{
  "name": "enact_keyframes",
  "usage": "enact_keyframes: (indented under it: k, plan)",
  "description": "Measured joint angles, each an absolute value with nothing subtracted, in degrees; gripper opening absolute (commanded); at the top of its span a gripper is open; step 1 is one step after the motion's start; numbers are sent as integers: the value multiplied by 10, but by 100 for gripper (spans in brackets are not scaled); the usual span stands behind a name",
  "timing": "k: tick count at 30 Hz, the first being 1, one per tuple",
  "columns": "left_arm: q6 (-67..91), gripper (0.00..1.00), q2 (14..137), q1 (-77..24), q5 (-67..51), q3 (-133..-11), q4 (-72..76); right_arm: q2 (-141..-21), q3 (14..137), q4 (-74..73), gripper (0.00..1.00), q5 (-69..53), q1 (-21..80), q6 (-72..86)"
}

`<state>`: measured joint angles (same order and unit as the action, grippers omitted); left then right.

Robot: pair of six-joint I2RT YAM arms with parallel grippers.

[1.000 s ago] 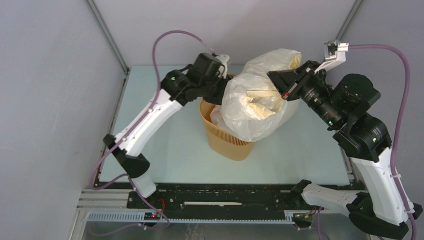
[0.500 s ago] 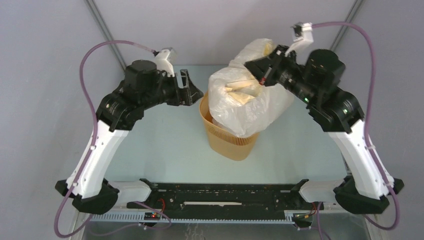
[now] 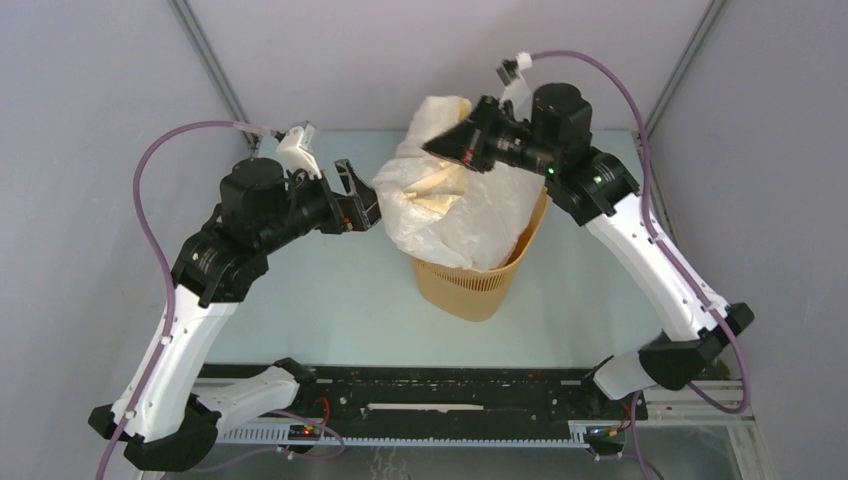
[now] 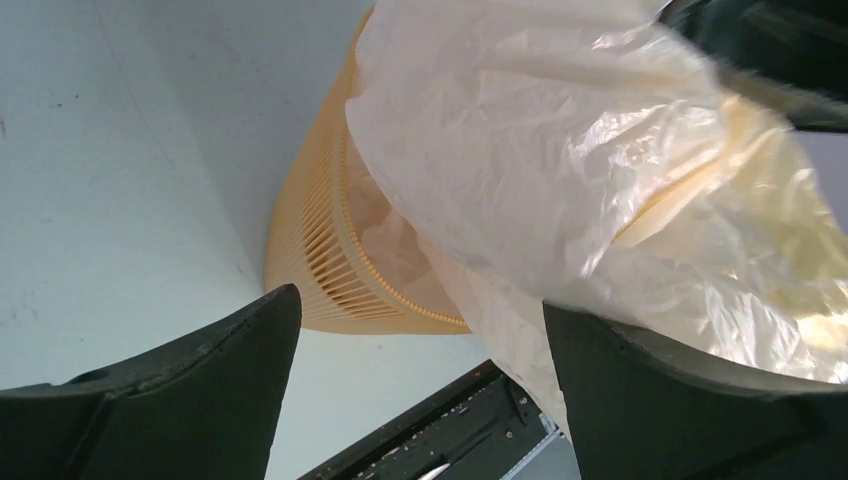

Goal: Put the trash bags into the trash bin

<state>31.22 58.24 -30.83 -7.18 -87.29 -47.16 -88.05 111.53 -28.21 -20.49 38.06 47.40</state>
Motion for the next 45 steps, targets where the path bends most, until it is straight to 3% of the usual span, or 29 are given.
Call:
enact_keyframes:
  k: [5, 7, 14, 23, 30, 35, 41, 45]
  plan:
    - [329, 96, 577, -308, -81, -861, -453, -768, 888, -229, 0, -252, 269, 544]
    - [333, 96, 577, -308, -89, -861, -444, -748, 854, -241, 0, -265, 219, 543]
    - [356, 99, 583, -324, -168, -837, -345, -726, 866, -270, 0, -317, 173, 513]
    - [287, 100, 641, -500, -202, -837, -248, -761, 899, -160, 0, -400, 213, 613]
    - [248, 100, 699, -529, -76, -839, -254, -784, 925, -82, 0, -422, 227, 703]
    - [220, 100, 733, -514, 26, -853, -314, -757, 839, -32, 0, -437, 219, 728]
    - [177, 100, 711, -507, 71, -841, -348, -762, 795, -127, 0, -456, 203, 634]
    - [154, 100, 637, -507, 27, -792, -336, -770, 806, -204, 0, -463, 208, 545]
